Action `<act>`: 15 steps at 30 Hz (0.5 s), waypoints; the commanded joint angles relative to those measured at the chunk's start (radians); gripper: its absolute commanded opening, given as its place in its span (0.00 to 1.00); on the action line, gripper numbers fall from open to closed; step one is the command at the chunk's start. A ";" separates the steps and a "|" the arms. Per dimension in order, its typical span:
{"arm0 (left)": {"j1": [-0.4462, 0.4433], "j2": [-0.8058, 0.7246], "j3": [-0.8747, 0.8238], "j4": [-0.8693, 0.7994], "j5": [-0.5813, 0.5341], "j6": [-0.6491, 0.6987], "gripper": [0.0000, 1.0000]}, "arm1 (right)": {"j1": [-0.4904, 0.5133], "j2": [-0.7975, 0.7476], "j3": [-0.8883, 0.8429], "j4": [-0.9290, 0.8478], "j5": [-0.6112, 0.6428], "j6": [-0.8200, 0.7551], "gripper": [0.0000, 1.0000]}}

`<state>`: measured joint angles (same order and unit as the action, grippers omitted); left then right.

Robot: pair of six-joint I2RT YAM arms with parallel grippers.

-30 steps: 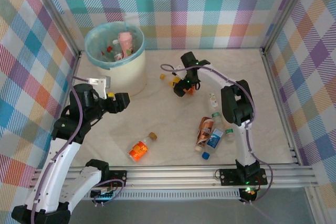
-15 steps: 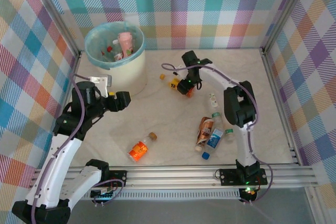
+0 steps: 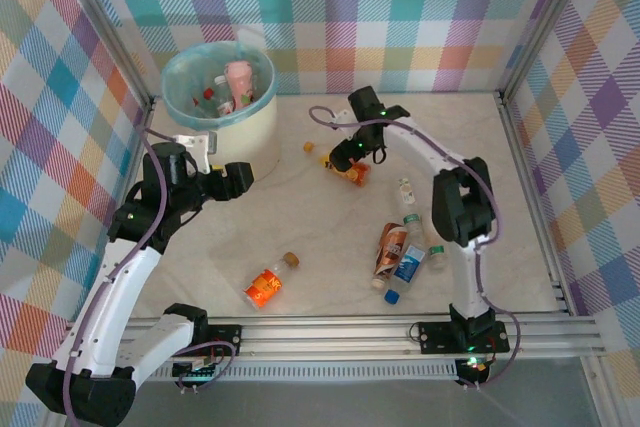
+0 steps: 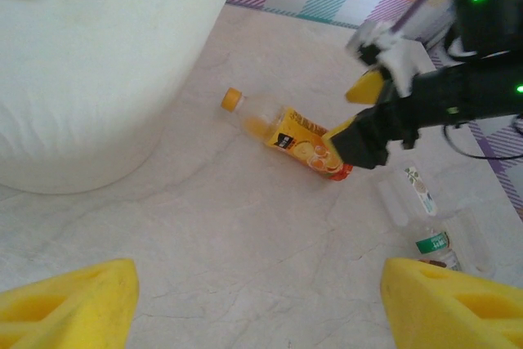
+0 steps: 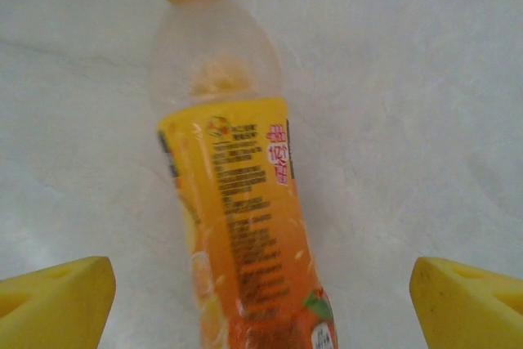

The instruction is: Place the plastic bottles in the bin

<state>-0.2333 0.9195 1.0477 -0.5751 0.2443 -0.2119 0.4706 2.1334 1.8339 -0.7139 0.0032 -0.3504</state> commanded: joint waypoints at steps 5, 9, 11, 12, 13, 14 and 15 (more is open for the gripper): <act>-0.011 -0.008 0.022 0.009 -0.038 -0.006 0.78 | -0.004 0.129 0.092 -0.117 0.021 0.033 0.75; -0.011 -0.012 0.017 0.004 -0.097 -0.021 0.79 | -0.004 0.142 0.114 -0.169 -0.035 0.042 0.62; -0.011 -0.017 0.009 0.010 -0.122 -0.027 0.79 | -0.004 0.123 0.092 -0.167 -0.050 0.044 0.57; -0.011 -0.018 0.006 0.015 -0.129 -0.030 0.79 | -0.004 0.112 0.081 -0.165 -0.053 0.044 0.55; -0.011 -0.019 0.002 0.018 -0.139 -0.033 0.79 | -0.005 0.098 0.068 -0.161 -0.055 0.046 0.54; -0.011 -0.020 -0.001 0.021 -0.145 -0.037 0.79 | -0.004 0.078 0.053 -0.159 -0.059 0.049 0.52; -0.011 -0.018 -0.002 0.023 -0.148 -0.040 0.80 | -0.004 0.058 0.038 -0.156 -0.068 0.054 0.52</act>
<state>-0.2337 0.9188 1.0477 -0.5732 0.1356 -0.2287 0.4706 2.2761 1.8988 -0.8356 -0.0196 -0.3103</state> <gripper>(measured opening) 0.795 0.543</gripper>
